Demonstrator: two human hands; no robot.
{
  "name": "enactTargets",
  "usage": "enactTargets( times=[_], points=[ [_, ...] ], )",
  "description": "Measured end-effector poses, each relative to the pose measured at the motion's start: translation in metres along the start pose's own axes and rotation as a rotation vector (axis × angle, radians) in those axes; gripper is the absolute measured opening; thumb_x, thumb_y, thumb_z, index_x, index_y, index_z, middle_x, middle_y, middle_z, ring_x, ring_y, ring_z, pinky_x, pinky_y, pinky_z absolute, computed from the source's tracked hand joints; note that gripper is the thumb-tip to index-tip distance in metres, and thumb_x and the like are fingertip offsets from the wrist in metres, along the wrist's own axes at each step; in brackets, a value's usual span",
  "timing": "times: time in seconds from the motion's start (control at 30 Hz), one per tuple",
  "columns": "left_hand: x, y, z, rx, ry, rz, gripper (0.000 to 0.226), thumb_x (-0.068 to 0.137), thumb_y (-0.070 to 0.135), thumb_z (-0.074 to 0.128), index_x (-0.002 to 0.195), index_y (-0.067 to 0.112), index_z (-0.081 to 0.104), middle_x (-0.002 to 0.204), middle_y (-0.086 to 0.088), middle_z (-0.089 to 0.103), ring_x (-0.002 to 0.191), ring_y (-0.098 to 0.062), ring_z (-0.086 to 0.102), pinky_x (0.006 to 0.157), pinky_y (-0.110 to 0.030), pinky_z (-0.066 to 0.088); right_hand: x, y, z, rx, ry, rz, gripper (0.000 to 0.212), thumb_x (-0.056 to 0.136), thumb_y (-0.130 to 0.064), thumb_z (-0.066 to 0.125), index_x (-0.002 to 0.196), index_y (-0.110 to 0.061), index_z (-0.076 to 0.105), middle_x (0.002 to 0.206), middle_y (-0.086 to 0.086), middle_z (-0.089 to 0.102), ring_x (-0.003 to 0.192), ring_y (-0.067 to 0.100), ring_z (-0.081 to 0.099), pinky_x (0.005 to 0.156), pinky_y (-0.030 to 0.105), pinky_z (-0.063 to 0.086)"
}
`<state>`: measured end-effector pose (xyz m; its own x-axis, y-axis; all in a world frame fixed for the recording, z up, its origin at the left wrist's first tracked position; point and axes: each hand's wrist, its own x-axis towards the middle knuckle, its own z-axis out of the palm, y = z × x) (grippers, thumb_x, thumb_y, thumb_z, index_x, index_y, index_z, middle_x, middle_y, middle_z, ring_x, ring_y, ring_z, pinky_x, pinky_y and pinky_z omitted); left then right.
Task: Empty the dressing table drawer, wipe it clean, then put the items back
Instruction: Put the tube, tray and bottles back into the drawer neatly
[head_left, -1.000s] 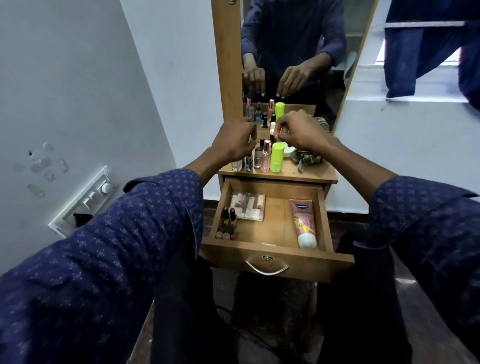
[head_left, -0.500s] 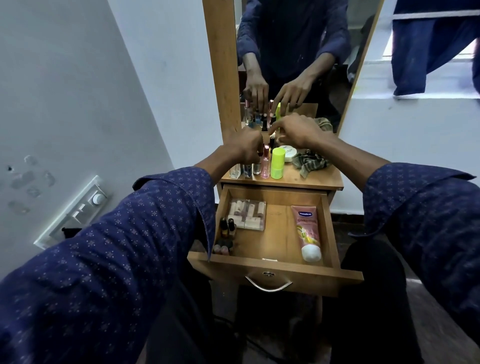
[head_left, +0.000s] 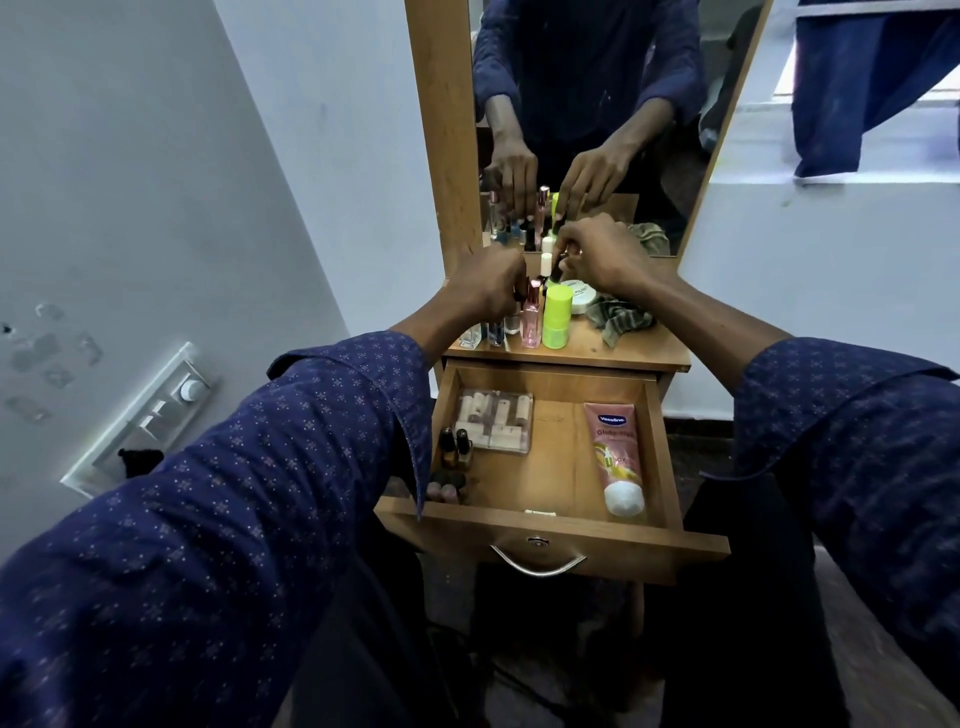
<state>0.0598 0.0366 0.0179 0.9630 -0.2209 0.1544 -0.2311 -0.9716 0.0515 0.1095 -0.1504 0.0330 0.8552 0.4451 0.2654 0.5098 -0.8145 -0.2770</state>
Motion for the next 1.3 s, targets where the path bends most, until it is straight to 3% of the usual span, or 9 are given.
enactTargets(
  times=[0.23,0.47,0.63,0.73,0.8,0.87,0.93,1.03,1.3],
  points=[
    [-0.005,-0.001,-0.011,-0.048,0.134,0.000,0.019,0.084,-0.001,0.075,0.098,0.011,0.072,0.100,-0.008,0.072,0.091,-0.026,0.065,0.077,-0.048,0.060,-0.017,0.001,-0.016,0.050,0.168,-0.009,0.009,0.098,-0.011,0.069,0.105,-0.015,0.073,0.097,-0.001,0.071,0.084,0.010,0.062,0.060,0.018,0.040],
    [-0.018,0.004,-0.028,-0.124,0.315,0.033,0.018,0.087,-0.002,0.067,0.100,0.009,0.071,0.109,-0.009,0.069,0.104,-0.030,0.060,0.084,-0.052,0.053,-0.030,-0.002,-0.029,0.156,0.350,0.037,0.011,0.096,-0.011,0.069,0.105,-0.018,0.073,0.098,-0.003,0.074,0.089,0.008,0.071,0.076,0.038,0.062],
    [-0.033,0.003,-0.035,-0.185,0.431,0.076,0.022,0.087,0.007,0.070,0.105,0.019,0.066,0.112,-0.001,0.065,0.108,-0.025,0.057,0.091,-0.050,0.049,-0.041,-0.014,-0.037,0.200,0.431,0.010,0.014,0.096,-0.011,0.071,0.108,-0.017,0.073,0.098,-0.003,0.071,0.086,0.005,0.067,0.073,0.026,0.058],
    [-0.044,0.005,-0.040,-0.226,0.506,0.097,0.022,0.088,0.007,0.069,0.105,0.020,0.064,0.109,0.002,0.062,0.105,-0.020,0.057,0.089,-0.042,0.048,-0.047,-0.022,-0.037,0.239,0.444,-0.006,0.014,0.095,-0.013,0.071,0.108,-0.018,0.073,0.099,-0.004,0.069,0.087,0.007,0.067,0.074,0.027,0.058],
    [-0.054,0.006,-0.042,-0.269,0.541,0.134,0.020,0.089,0.010,0.066,0.108,0.017,0.065,0.110,0.000,0.061,0.102,-0.018,0.057,0.087,-0.036,0.051,-0.053,-0.029,-0.037,0.264,0.448,-0.016,0.013,0.096,-0.013,0.071,0.108,-0.017,0.072,0.098,-0.006,0.066,0.087,0.006,0.064,0.072,0.018,0.053],
    [-0.067,0.007,-0.041,-0.306,0.537,0.167,0.020,0.091,0.013,0.064,0.112,0.014,0.065,0.115,-0.002,0.061,0.104,-0.016,0.057,0.087,-0.031,0.051,-0.063,-0.036,-0.034,0.265,0.439,-0.036,0.013,0.097,-0.014,0.069,0.110,-0.017,0.071,0.098,-0.009,0.063,0.084,0.001,0.057,0.067,0.005,0.040],
    [-0.079,0.006,-0.035,-0.321,0.516,0.180,0.020,0.095,0.018,0.062,0.114,0.013,0.065,0.118,-0.002,0.060,0.105,-0.016,0.058,0.087,-0.030,0.051,-0.072,-0.043,-0.029,0.255,0.436,-0.060,0.013,0.097,-0.017,0.069,0.110,-0.018,0.071,0.100,-0.009,0.063,0.086,0.001,0.055,0.068,0.005,0.037],
    [-0.098,0.000,-0.020,-0.344,0.486,0.172,0.019,0.096,0.020,0.063,0.114,0.014,0.066,0.113,0.000,0.058,0.095,-0.011,0.057,0.082,-0.033,0.053,-0.085,-0.049,-0.014,0.273,0.411,-0.077,0.013,0.096,-0.020,0.070,0.109,-0.020,0.071,0.100,-0.009,0.064,0.087,0.005,0.057,0.069,0.019,0.045],
    [-0.147,-0.007,0.014,-0.459,0.335,0.088,0.018,0.094,0.023,0.070,0.111,0.017,0.071,0.109,0.003,0.062,0.087,-0.008,0.061,0.079,-0.030,0.055,-0.127,-0.062,0.041,0.309,0.300,-0.041,0.011,0.095,-0.025,0.070,0.106,-0.025,0.070,0.098,-0.006,0.067,0.083,0.010,0.059,0.069,0.030,0.050]
  ],
)
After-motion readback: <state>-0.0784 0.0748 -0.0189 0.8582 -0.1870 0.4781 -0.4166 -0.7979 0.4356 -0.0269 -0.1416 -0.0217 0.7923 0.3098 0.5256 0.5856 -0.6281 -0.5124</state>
